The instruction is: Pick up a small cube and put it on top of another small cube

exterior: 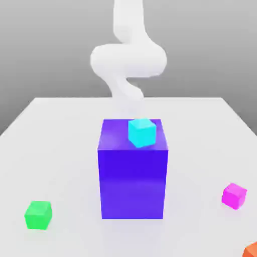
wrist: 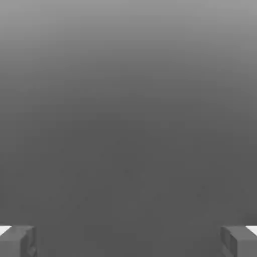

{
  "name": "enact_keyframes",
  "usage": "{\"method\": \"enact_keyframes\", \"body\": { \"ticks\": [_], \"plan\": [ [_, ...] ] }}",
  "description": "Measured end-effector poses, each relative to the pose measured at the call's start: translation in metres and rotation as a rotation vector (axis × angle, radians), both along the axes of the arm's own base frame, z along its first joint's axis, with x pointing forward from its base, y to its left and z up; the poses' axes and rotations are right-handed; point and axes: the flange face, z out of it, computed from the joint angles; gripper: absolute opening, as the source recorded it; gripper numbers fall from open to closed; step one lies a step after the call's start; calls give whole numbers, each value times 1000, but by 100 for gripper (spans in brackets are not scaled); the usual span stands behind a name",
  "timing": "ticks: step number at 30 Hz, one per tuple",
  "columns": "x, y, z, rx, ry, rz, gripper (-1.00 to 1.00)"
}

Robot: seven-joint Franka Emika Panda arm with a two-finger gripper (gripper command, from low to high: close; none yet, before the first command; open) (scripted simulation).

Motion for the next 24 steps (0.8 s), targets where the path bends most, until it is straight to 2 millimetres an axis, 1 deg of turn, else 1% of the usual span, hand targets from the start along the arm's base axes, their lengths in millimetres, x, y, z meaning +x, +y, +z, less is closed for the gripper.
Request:
{"method": "enact_keyframes", "body": {
  "ticks": [3, 6, 9, 12, 15, 18, 20, 21, 24],
  "plan": [
    [30, 34, -49, -139, 78, 174, 0],
    [51, 67, -98, -261, 148, 351, 0],
    [63, 101, -150, -373, 213, 538, 0],
    [67, 134, -202, -473, 272, 736, 0],
    [63, 165, -255, -562, 323, 943, 0],
    [51, 195, -307, -639, 366, 1158, 0],
    [37, 215, -341, -683, 388, 1310, 0],
    [27, 227, -358, -705, 395, 1394, 0],
    [-1, 252, -406, -753, 414, 1628, 0]
  ]
}}
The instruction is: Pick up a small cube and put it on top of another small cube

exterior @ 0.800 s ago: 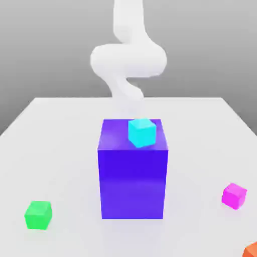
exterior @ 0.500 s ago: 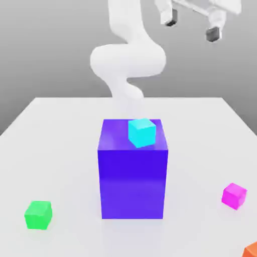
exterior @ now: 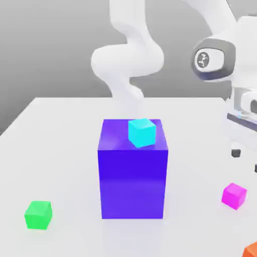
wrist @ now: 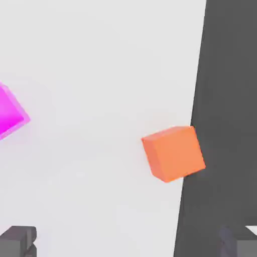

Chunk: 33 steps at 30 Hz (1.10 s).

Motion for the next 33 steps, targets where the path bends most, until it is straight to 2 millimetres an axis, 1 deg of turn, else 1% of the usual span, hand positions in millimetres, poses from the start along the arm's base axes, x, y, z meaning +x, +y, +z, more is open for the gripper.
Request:
{"method": "enact_keyframes", "body": {
  "ticks": [4, 5, 7, 10, 11, 16, 17, 18, 19, 23, 24, 26, 27, 28, 30, 33],
  "plan": [
    [-43, 21, -59, -35, 99, 279, 0],
    [-50, 24, -72, -37, 116, 326, 0],
    [-55, 27, -95, -36, 129, 360, 0],
    [-58, 28, -131, -37, 134, 371, 0],
    [-58, 27, -139, -39, 134, 372, -100],
    [-59, 27, -139, -41, 136, 372, -100],
    [-59, 27, -143, -41, 135, 373, -100],
    [-59, 27, -139, -40, 135, 373, -100],
    [-58, 28, -131, -39, 135, 372, -100],
    [-58, 27, -88, -40, 135, 373, -100],
    [-54, 27, -82, -43, 140, 357, -100],
    [-30, 25, -79, -50, 164, 283, -100],
    [-16, 17, -79, -53, 173, 220, -100],
    [-1, 4, -78, -54, 178, 140, -100],
    [28, -28, -76, -54, 185, -34, -100],
    [65, -84, -72, -50, 190, -296, -100]
  ]
}}
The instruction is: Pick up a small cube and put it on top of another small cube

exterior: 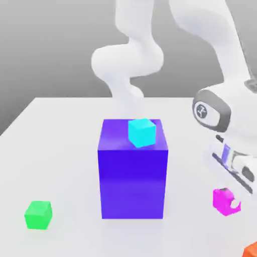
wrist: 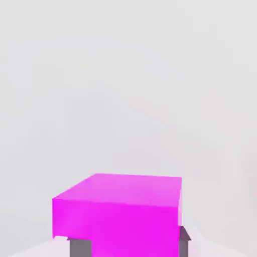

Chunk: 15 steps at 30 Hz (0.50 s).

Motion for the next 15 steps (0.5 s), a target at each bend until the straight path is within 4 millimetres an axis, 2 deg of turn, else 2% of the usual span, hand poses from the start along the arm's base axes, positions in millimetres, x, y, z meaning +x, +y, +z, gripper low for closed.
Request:
{"method": "enact_keyframes", "body": {
  "ticks": [4, 8, 11, 15],
  "plan": [
    [36, -81, 8, -23, -3, -348, -100],
    [49, -169, 18, -38, -14, -696, -100],
    [45, -235, 26, -43, -25, -957, -100],
    [20, -317, 36, -40, -44, -1303, -100]
  ]
}}
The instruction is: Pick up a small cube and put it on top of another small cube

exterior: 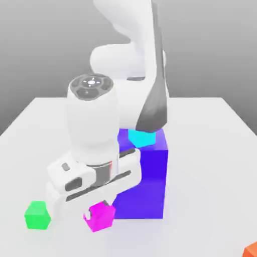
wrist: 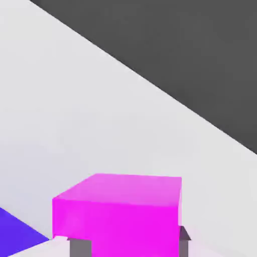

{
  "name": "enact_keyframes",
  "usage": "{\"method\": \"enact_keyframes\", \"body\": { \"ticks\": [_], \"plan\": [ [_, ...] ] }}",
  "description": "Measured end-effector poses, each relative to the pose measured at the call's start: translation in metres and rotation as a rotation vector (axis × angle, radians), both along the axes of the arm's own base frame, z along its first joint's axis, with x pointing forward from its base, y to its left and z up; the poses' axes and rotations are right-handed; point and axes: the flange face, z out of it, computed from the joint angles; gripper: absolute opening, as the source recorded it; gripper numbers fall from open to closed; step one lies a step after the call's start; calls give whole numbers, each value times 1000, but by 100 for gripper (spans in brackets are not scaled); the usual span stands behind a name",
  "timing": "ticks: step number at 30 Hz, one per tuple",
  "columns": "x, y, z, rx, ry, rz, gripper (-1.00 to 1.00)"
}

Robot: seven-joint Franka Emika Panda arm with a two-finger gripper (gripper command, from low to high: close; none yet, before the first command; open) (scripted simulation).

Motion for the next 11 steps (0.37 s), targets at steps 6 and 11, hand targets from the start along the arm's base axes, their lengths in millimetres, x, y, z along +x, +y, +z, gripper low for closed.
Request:
{"method": "enact_keyframes", "body": {
  "ticks": [6, 11],
  "plan": [
    [-61, -102, -18, 2, -48, -483, -100],
    [-69, -110, -51, -1, -52, -525, 100]
  ]
}}
